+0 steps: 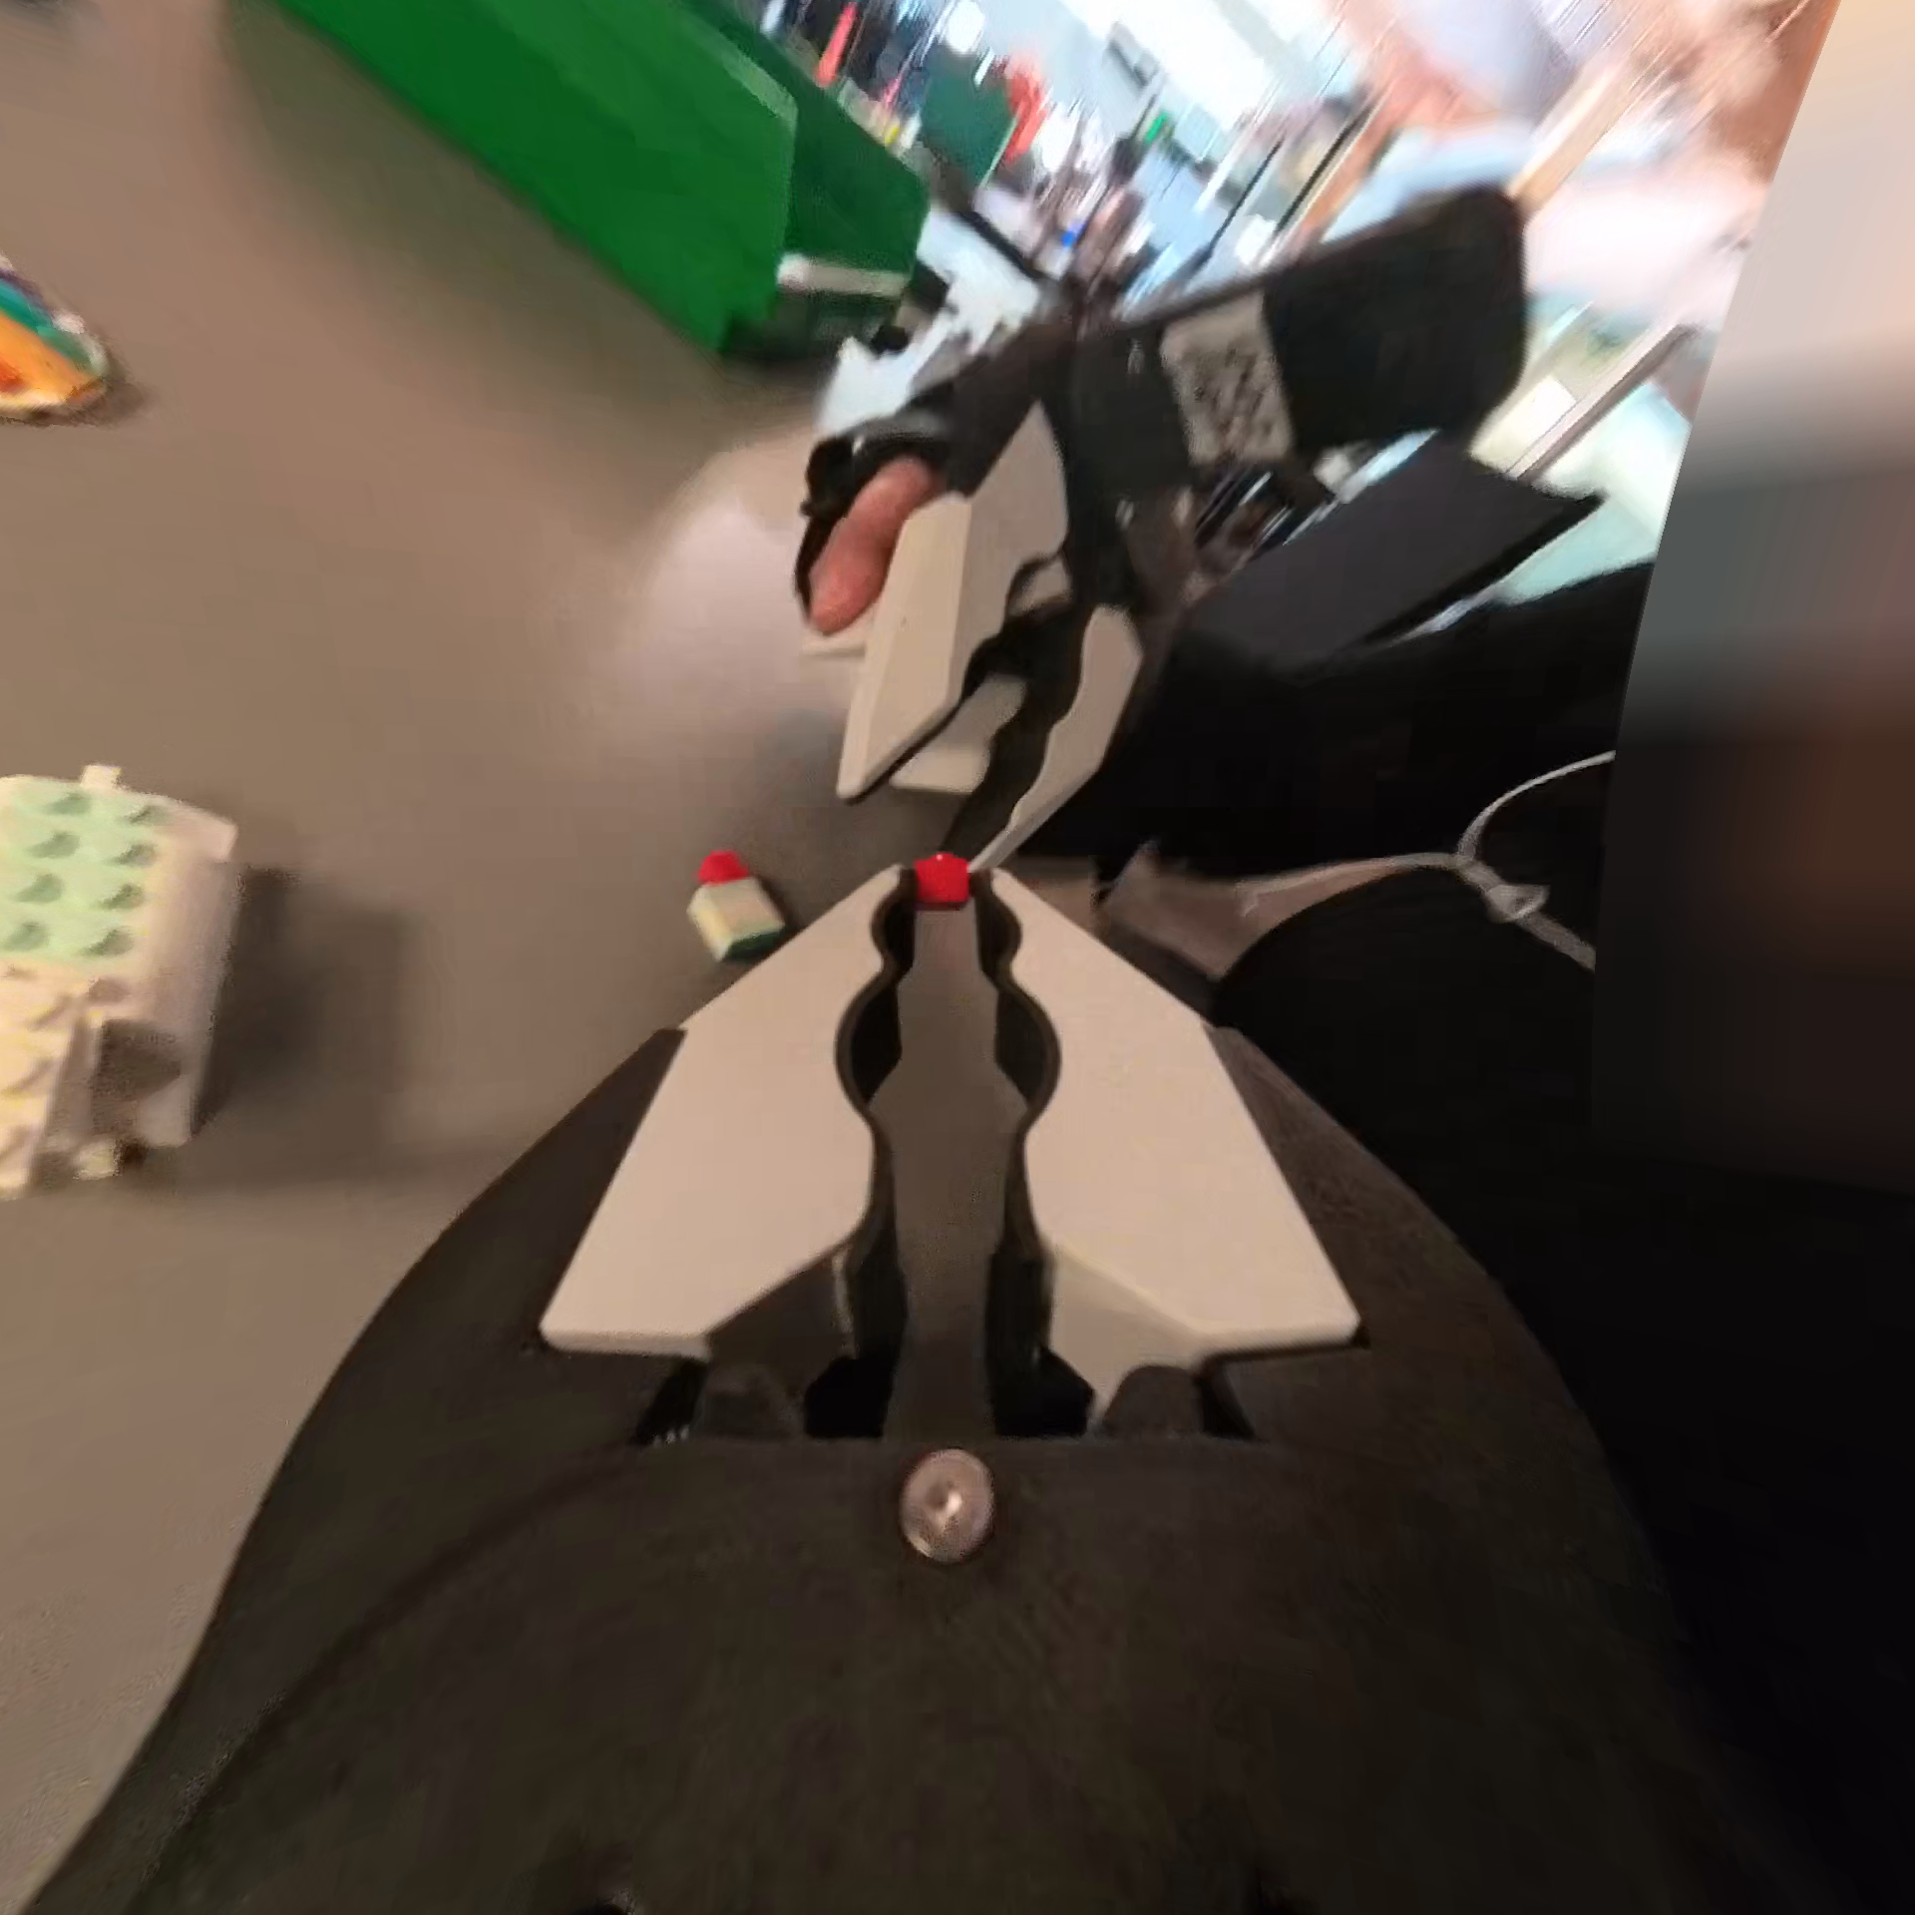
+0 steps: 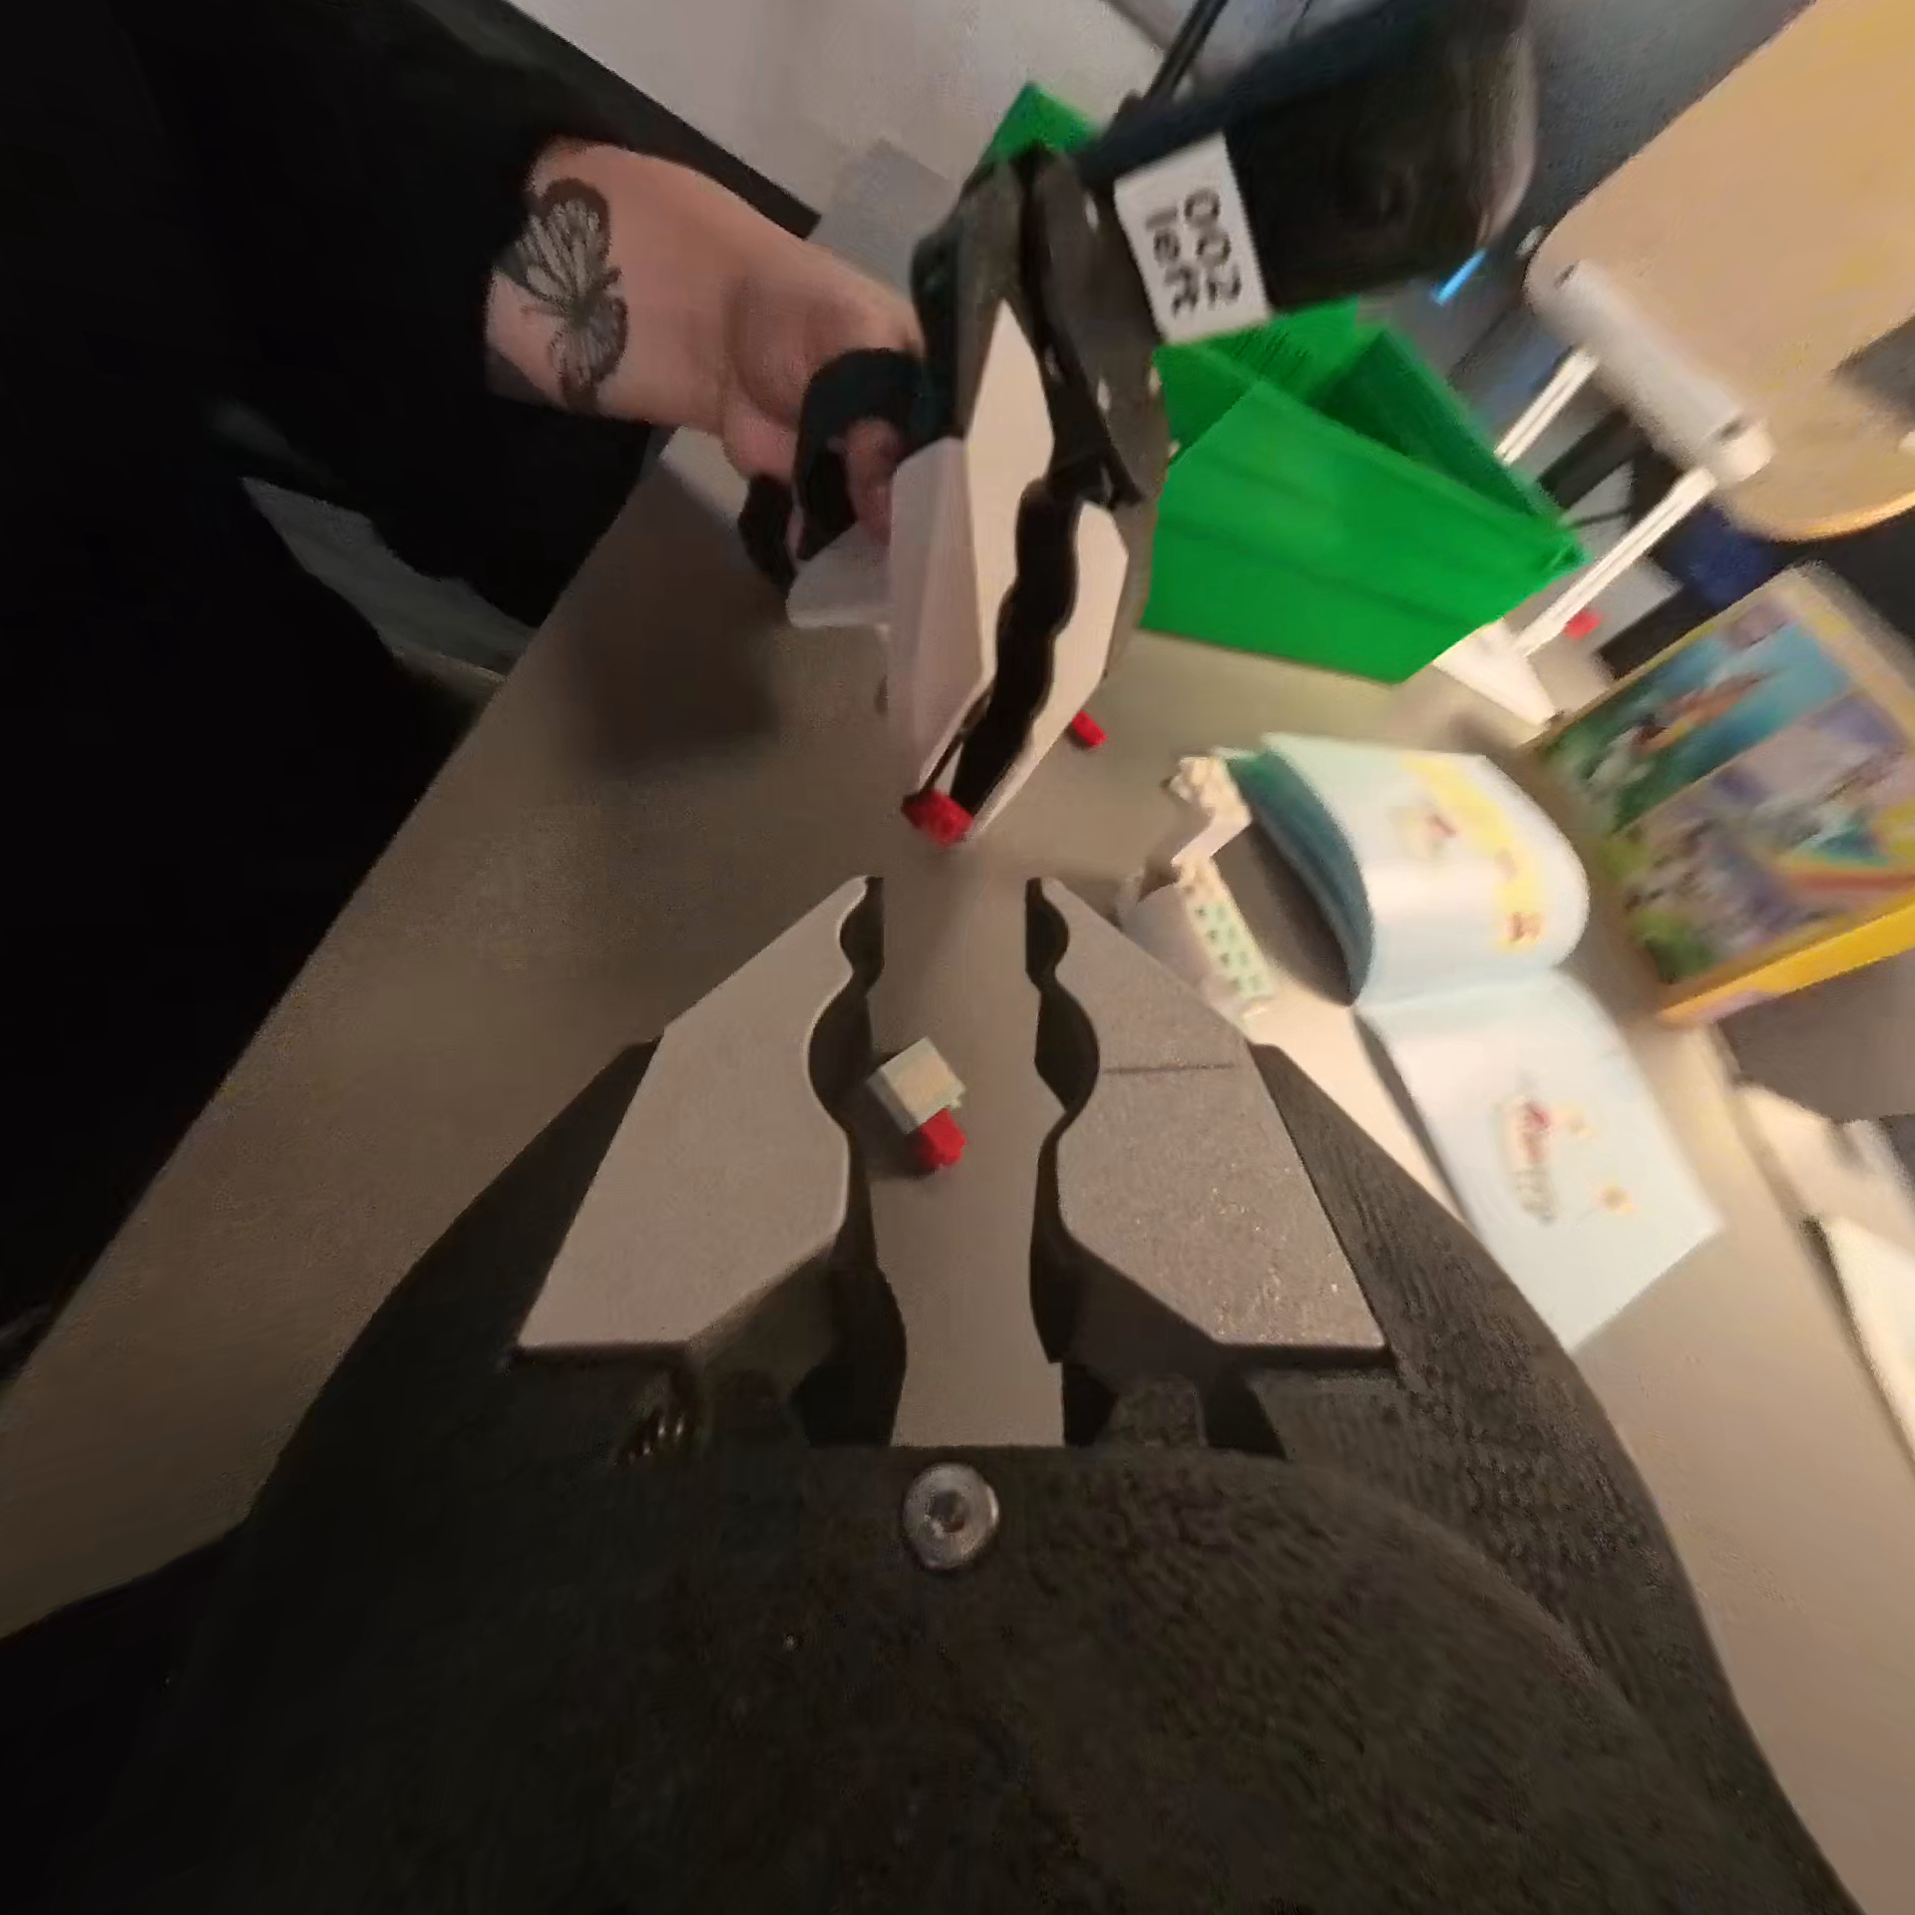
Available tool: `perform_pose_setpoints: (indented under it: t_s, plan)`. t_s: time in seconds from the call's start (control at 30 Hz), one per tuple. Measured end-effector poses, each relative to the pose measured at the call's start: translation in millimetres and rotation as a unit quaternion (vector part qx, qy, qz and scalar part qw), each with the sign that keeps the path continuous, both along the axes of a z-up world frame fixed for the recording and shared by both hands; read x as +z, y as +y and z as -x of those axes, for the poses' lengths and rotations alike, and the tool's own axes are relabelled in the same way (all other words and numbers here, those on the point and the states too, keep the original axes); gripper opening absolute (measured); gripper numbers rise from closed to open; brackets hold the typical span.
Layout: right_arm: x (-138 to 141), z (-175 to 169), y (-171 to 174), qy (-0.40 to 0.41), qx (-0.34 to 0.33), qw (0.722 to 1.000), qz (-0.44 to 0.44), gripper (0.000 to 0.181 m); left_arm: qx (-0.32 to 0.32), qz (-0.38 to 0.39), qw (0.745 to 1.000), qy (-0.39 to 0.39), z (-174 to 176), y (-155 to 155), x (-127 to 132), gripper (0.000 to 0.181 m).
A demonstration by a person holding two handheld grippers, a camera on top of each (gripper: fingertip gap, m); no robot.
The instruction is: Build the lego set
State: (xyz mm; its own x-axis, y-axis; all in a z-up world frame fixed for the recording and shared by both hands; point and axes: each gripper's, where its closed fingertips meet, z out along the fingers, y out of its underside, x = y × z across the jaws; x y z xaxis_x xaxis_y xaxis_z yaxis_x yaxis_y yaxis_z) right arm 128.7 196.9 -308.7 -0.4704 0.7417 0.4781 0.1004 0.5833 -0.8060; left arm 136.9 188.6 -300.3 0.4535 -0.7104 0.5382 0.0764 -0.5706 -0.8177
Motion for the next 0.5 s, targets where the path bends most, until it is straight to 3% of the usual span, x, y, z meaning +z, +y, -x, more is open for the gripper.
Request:
perform_pose_setpoints:
  t_s: [0.17,0.27,0.33,0.4,0.5]
  plan:
    - [23,0,2,0.067,-0.023,0.997,-0.012,0.019,0.053,-0.061,0.995,-0.051,8,11,19,0.01]
    - [32,2,1,0.036,-0.024,0.991,0.128,0.011,0.11,-0.193,0.975,-0.003,13,15,34,0.01]
    - [35,5,1,-0.021,-0.011,0.961,0.275,0.015,0.153,-0.271,0.945,0.096,16,19,32,0.009]
    - [40,7,4,-0.056,0.0,0.914,0.402,0.013,0.179,-0.329,0.907,0.193,15,22,29,0.009]
    - [37,9,10,-0.097,0.003,0.861,0.499,0.006,0.201,-0.377,0.857,0.287,13,26,25,0.01]
